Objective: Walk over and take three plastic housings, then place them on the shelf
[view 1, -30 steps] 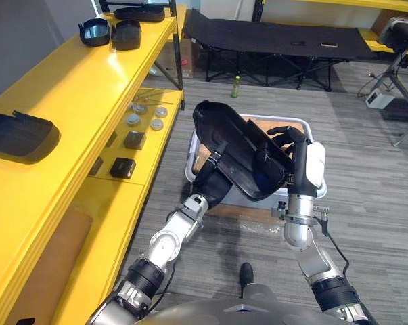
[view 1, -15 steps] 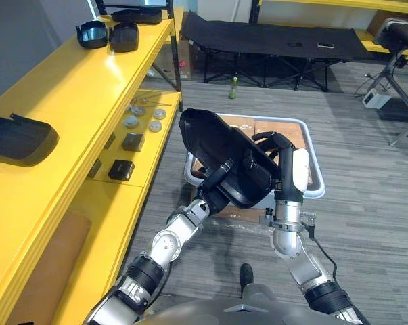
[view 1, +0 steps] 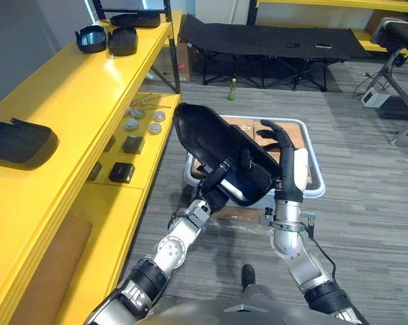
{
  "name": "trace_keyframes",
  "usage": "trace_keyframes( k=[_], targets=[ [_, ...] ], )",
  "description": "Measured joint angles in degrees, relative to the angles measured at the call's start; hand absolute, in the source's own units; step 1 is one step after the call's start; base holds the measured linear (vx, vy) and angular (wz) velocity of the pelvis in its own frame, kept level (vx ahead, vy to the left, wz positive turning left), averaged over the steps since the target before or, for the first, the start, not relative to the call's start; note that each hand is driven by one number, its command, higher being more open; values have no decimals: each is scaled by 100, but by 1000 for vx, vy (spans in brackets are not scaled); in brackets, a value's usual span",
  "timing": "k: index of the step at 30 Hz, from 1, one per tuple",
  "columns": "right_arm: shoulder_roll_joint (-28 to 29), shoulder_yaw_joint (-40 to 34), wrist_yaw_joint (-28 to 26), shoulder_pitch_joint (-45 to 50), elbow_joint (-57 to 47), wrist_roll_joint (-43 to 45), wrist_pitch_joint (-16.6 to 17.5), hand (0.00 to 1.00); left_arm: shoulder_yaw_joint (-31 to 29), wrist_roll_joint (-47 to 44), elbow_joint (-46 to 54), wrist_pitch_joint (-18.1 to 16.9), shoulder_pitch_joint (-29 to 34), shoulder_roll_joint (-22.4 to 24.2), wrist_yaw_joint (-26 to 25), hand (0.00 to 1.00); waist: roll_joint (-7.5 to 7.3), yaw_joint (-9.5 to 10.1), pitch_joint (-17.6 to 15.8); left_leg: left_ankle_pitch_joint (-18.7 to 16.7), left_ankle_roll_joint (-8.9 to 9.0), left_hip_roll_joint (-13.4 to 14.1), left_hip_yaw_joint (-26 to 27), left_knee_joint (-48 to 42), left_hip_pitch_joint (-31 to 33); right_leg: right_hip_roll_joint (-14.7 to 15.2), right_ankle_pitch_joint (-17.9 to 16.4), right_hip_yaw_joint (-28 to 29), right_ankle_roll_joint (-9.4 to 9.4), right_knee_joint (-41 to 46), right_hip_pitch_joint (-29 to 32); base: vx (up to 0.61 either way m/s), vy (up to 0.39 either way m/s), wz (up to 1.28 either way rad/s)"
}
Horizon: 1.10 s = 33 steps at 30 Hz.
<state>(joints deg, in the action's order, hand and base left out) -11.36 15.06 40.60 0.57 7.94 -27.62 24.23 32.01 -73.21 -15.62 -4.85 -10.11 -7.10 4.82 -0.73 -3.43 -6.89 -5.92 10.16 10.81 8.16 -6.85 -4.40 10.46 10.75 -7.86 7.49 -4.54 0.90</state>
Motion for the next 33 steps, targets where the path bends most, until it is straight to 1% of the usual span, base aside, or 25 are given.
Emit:
trace_keyframes(
  k=[3,4,5,7,8,10,11,14,15,16,19,20,23,25,27,28,30,32,33],
  targets=[
    [162,25,-4,67,-140,187,-89,100,-315,903,515,-136,252,161,-504,0,-10,32,11,-2,-1,0,-11,-1,5,-3,0,-21,2,0,-4,0,0,1],
    [264,27,-5,96,-199,225,-153,100,-571,1485,750,-167,392,322,-832,0,-26,34,31,-5,-1,0,-10,0,5,-4,-2,-24,3,0,-2,0,0,0],
    [281,24,-3,96,-201,233,-162,100,-626,1617,785,-173,410,354,-905,0,-29,36,34,-5,-1,0,-10,-1,5,-4,-2,-24,3,0,-3,0,0,0],
    [351,9,-6,146,-219,405,-262,100,-1004,2736,989,-185,437,505,-1465,0,-42,64,49,-6,-1,0,-11,-3,5,-5,-5,-27,4,0,-5,0,0,0],
    [365,1,-7,164,-229,453,-269,100,-1090,3058,1032,-194,449,520,-1632,0,-38,65,52,-6,-1,0,-11,-3,5,-5,-5,-27,4,0,-4,0,0,0],
    [445,-37,-12,378,-531,672,-304,100,-1452,4210,1199,-240,616,546,-2164,0,-8,65,70,-8,0,4,-15,-1,6,-10,-11,-34,0,0,-3,0,0,0],
    [458,-45,-11,434,-635,742,-311,100,-1558,4492,1219,-256,665,561,-2297,0,-1,68,74,-8,1,6,-15,-1,6,-11,-12,-35,-1,0,-3,0,0,0],
    [473,-57,-29,610,-971,1104,-340,100,-2123,5810,1513,-265,1033,668,-2964,0,1,80,78,-13,7,18,-17,-3,9,-23,-18,-42,-10,0,-2,0,0,0],
    [495,-92,-36,667,-1030,1194,-353,100,-2213,6139,1608,-269,1129,669,-3155,0,4,108,80,-18,14,25,-17,-6,15,-31,-22,-45,-12,-1,0,0,0,0],
    [515,-153,-61,779,-1069,1392,-358,100,-2387,6743,1651,-283,1213,670,-3468,0,13,169,104,-25,23,38,-20,-14,35,-42,-33,-64,-24,-1,5,0,0,5],
    [532,-180,-231,915,-1069,1735,-371,100,-2641,7450,1680,-402,1361,659,-3928,0,39,196,167,-34,35,56,-80,-40,109,-51,-68,-130,-56,-28,21,0,4,10],
    [550,-194,-295,941,-1068,1768,-372,100,-2678,7563,1683,-419,1376,656,-4000,0,42,204,169,-38,41,61,-82,-44,112,-56,-68,-133,-56,-28,21,0,0,0],
    [556,-212,-917,1059,-1071,2256,-379,100,-2758,7714,1737,-665,1530,638,-4059,0,50,182,187,-68,38,67,-82,-89,155,-60,-72,-134,-58,-29,41,0,0,0],
    [550,-255,-1657,1228,-1070,2823,-564,100,-2738,7496,1749,-969,1620,644,-3691,0,62,183,271,-74,38,70,-77,-97,215,-62,-63,-128,-49,-29,108,0,0,0],
    [517,-257,-2040,1367,-1064,2887,-793,100,-2731,7152,1859,-1110,1733,643,-3375,0,89,174,289,-84,34,69,-69,-96,212,-62,-62,-126,-48,-28,107,16,10,0],
    [473,-246,-2295,1522,-1043,2911,-986,100,-2713,6866,1969,-1210,1820,655,-3062,0,100,175,295,-95,32,69,-63,-98,206,-62,-61,-123,-46,-27,105,0,0,0],
    [443,-242,-2491,1666,-1039,3124,-1138,100,-2712,6630,2125,-1297,1944,653,-2773,0,100,172,295,-100,30,70,-59,-99,205,-63,-61,-123,-45,-23,102,0,0,0],
    [436,-276,-2581,1836,-995,3552,-1153,100,-2763,6342,2316,-1467,2199,620,-2321,0,103,184,296,-102,29,68,-62,-102,195,-62,-61,-129,-45,-2,83,0,0,0],
    [440,-304,-2616,1842,-995,3629,-1148,100,-2774,6300,2316,-1500,2228,611,-2242,0,103,190,296,-102,28,68,-66,-104,194,-62,-61,-133,-45,-2,79,-16,19,3]
  ],
)
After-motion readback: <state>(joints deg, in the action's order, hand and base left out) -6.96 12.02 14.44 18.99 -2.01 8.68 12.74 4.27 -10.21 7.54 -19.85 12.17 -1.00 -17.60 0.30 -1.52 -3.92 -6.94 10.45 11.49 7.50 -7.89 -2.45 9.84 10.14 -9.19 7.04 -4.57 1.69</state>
